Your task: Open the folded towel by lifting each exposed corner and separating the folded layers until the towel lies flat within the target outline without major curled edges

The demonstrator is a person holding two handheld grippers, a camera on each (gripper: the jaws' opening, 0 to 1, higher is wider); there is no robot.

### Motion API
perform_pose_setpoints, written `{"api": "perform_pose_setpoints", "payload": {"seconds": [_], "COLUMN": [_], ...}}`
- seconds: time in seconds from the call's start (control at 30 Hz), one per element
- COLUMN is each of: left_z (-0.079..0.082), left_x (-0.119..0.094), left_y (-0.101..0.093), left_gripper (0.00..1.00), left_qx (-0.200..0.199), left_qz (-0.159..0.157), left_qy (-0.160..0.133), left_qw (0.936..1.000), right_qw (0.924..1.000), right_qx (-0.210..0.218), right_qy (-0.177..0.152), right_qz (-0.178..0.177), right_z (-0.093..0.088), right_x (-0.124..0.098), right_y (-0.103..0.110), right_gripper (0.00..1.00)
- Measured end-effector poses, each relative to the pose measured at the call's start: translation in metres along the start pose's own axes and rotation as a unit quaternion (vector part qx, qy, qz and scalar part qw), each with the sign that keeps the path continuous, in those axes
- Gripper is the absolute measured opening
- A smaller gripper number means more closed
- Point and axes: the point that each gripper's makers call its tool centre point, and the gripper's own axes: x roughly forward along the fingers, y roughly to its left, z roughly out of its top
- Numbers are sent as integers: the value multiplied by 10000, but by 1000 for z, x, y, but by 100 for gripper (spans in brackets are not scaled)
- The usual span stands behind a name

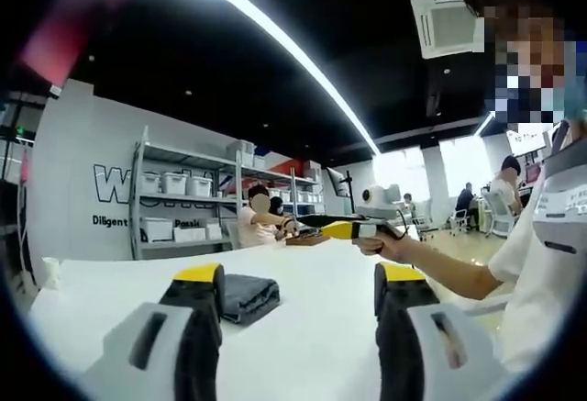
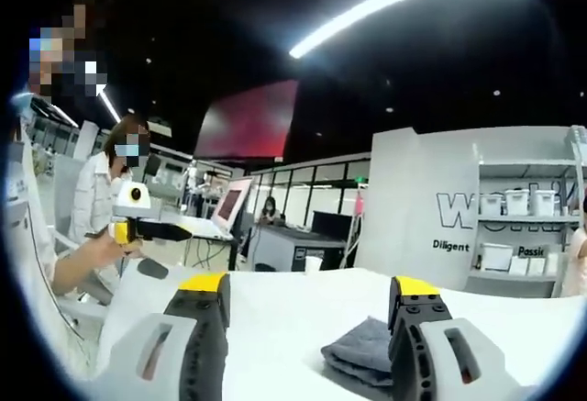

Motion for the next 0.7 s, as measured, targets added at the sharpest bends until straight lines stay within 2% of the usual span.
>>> {"api": "perform_pose_setpoints", "payload": {"seconds": [0.17,0.27,0.53,0.7], "left_z": [1,0,-3,4], "left_x": [-1,0,3,6], "left_y": [2,2,-1,-2], "left_gripper": [67,67,67,67], "left_qx": [-9,-28,-41,-1], "left_qz": [46,29,-9,-23], "left_qy": [-23,-15,14,-12], "left_qw": [10000,10000,10000,10000], "right_qw": [9994,9987,9990,9989], "right_qx": [-303,-470,-426,-417], "right_qy": [-55,-136,-49,-64], "right_qz": [-162,-141,-155,-211], "right_z": [-1,1,-13,-11], "right_x": [5,9,25,30], "right_y": [-11,-14,-25,-32], "right_gripper": [73,72,71,71]}}
